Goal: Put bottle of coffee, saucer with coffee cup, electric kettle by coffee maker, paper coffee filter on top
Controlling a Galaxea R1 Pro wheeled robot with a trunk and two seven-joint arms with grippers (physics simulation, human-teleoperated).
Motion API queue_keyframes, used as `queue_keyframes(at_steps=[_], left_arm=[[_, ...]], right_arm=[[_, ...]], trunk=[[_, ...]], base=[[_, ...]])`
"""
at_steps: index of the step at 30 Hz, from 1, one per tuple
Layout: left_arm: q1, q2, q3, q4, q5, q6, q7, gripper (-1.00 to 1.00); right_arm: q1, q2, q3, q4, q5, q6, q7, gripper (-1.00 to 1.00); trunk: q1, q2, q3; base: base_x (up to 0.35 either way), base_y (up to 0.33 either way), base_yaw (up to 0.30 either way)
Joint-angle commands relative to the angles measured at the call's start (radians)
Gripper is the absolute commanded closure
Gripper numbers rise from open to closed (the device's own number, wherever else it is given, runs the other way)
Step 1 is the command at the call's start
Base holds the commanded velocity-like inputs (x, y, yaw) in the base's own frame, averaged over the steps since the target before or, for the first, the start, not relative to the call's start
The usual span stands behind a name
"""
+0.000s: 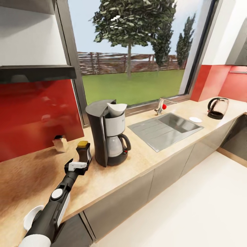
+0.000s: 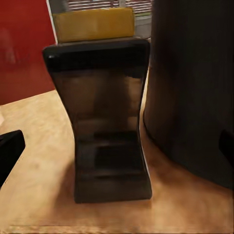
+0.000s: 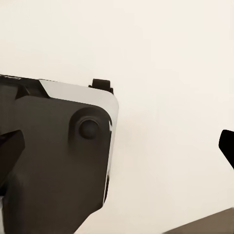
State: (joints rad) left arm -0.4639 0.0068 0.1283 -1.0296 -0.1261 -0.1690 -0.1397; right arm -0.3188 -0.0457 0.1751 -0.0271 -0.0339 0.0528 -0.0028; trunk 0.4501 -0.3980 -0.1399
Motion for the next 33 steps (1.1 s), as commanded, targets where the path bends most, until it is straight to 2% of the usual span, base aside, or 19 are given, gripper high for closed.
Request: queue_keyframes(at_steps=[1,11,20,33], left_arm=[[-0.001,-0.001,0.003,0.0,-0.01,-0.004,-0.005,-1.0],[-0.001,-0.001,0.003,0.0,-0.011,-0.004,-0.005,-1.0],[-0.001,-0.001,0.002,0.0,-0.015,-0.004,-0.005,-1.0],[0.002,-0.003,-0.007,0.0,-0.012,-0.004,-0.022,-1.0]], right_arm=[[0.0,0.0,0.007,-0.002,-0.004,0.006,0.0,-1.0],[0.0,0.001,0.007,-0.002,-0.003,0.006,0.0,-1.0],[0.0,0.002,0.007,-0.002,-0.003,0.006,0.0,-1.0],[0.0,0.003,0.006,-0.003,-0.006,0.005,0.0,-1.0]], trunk=[[0.0,-0.002,-0.002],[0.0,-0.002,-0.002],[0.0,-0.002,-0.002],[0.0,-0.002,-0.002]], base=[[-0.276,0.136,0.0],[-0.089,0.037,0.0],[-0.281,0.0,0.0],[-0.024,0.0,0.0]])
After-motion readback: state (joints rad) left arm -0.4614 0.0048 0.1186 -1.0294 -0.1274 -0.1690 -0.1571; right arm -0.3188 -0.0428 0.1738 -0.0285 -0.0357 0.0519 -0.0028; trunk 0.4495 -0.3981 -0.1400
